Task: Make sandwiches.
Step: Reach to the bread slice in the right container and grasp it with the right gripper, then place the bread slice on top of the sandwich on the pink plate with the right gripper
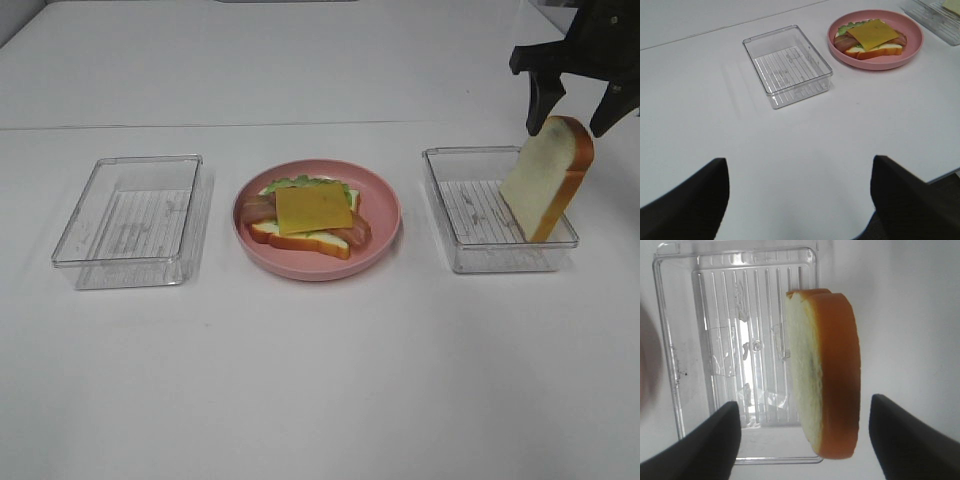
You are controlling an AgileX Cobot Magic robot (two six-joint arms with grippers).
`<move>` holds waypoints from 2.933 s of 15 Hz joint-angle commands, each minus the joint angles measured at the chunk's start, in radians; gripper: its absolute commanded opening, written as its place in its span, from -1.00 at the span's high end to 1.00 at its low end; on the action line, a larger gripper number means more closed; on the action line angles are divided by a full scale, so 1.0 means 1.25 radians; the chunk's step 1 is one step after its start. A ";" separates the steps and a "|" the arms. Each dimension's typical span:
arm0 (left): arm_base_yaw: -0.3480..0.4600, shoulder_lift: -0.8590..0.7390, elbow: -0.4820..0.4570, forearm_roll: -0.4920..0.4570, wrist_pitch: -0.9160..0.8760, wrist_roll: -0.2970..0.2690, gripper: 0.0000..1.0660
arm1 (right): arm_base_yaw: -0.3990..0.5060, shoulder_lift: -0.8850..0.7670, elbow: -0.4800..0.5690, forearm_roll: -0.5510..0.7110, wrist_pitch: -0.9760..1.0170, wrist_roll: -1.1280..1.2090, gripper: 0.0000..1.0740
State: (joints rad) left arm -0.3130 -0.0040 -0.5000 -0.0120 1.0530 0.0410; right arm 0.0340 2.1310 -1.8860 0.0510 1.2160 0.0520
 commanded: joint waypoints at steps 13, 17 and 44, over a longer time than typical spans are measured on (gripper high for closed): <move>-0.002 -0.019 0.002 0.002 -0.006 -0.003 -0.39 | 0.001 -0.058 0.000 0.022 0.060 -0.006 1.00; -0.002 -0.019 0.002 0.002 -0.006 -0.003 -0.39 | 0.002 -0.133 0.006 0.235 0.060 -0.069 1.00; -0.002 -0.019 0.002 0.002 -0.006 -0.003 -0.39 | 0.234 0.127 0.006 0.442 -0.135 0.089 -0.23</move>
State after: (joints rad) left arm -0.3130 -0.0040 -0.5000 -0.0120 1.0530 0.0410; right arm 0.3250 2.2900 -1.8810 0.6070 1.0330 0.1630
